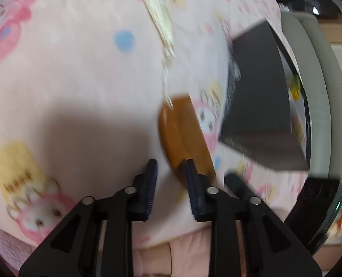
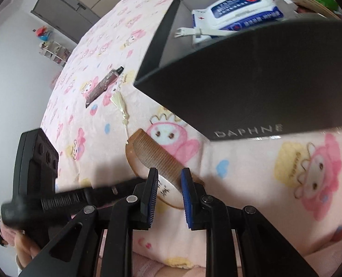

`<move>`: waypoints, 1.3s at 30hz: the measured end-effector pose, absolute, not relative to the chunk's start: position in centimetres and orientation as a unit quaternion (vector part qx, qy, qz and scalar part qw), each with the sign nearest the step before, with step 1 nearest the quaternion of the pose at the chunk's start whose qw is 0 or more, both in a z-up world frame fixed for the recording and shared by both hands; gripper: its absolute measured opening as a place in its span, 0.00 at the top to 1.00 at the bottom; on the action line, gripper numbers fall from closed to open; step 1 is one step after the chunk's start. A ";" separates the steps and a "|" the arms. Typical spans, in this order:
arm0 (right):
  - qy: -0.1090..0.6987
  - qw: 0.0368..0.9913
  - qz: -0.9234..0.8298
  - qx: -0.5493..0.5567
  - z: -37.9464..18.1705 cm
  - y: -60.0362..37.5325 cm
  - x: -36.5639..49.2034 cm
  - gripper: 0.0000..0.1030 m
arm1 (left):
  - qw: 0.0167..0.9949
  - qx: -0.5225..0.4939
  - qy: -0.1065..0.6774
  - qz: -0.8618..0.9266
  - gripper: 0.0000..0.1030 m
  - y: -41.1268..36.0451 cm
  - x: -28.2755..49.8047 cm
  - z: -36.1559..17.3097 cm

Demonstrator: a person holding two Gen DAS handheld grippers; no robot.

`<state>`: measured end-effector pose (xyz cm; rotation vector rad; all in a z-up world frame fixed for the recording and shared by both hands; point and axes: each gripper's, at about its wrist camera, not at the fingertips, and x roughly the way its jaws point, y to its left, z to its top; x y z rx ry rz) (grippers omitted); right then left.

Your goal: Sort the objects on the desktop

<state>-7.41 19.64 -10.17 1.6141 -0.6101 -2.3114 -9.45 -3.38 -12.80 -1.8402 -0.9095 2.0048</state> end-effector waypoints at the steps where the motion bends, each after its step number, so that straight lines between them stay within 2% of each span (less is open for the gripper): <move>1: -0.209 0.124 -0.793 0.558 -10.3 19.7 -7.3 0.82 | 0.128 -0.629 -0.311 0.701 0.76 -3.5 -9.6 -12.7; 8: -0.237 0.104 -0.767 0.587 -12.2 20.1 -7.4 0.80 | 0.101 -0.598 -0.278 0.745 0.78 -3.4 -10.1 -11.5; 9: -0.235 0.104 -0.766 0.589 -12.2 20.0 -7.3 0.77 | 0.100 -0.599 -0.274 0.745 0.79 -3.2 -10.2 -11.4; 11: -0.234 0.105 -0.763 0.593 -12.3 19.8 -7.1 0.71 | 0.103 -0.605 -0.254 0.748 0.88 -2.4 -10.0 -11.2; 12: -0.238 0.106 -0.759 0.597 -12.5 19.8 -7.0 0.68 | 0.106 -0.608 -0.245 0.748 0.88 -1.9 -10.1 -11.2; 18: -0.234 0.094 -0.762 0.597 -12.5 19.7 -6.3 0.68 | 0.130 -0.628 -0.258 0.722 0.89 -1.9 -9.3 -11.5; 19: -0.233 0.090 -0.764 0.595 -12.5 19.8 -6.2 0.68 | 0.125 -0.623 -0.266 0.725 0.87 -2.4 -9.3 -11.3; 22: -0.235 0.084 -0.766 0.592 -12.5 20.0 -6.1 0.68 | 0.091 -0.599 -0.290 0.741 0.70 -3.4 -10.7 -11.1; 27: -0.227 0.091 -0.772 0.586 -12.4 19.7 -5.9 0.68 | 0.087 -0.585 -0.277 0.757 0.69 -2.9 -12.5 -11.5; 28: -0.227 0.093 -0.773 0.585 -12.4 19.7 -5.9 0.68 | 0.090 -0.587 -0.268 0.759 0.70 -2.5 -12.6 -11.7; 29: -0.229 0.095 -0.775 0.582 -12.3 19.7 -5.8 0.68 | 0.093 -0.588 -0.259 0.761 0.82 -2.2 -12.5 -11.7; 30: -0.230 0.096 -0.777 0.578 -12.1 19.8 -5.8 0.68 | 0.098 -0.587 -0.251 0.763 0.84 -2.0 -12.3 -11.3; 34: -0.232 0.091 -0.793 0.556 -11.1 20.3 -5.3 0.65 | 0.109 -0.597 -0.228 0.761 0.86 -1.6 -10.6 -10.3; 39: -0.247 0.078 -0.790 0.556 -10.9 21.4 -4.9 0.64 | 0.107 -0.623 -0.259 0.731 0.85 -2.6 -8.4 -11.1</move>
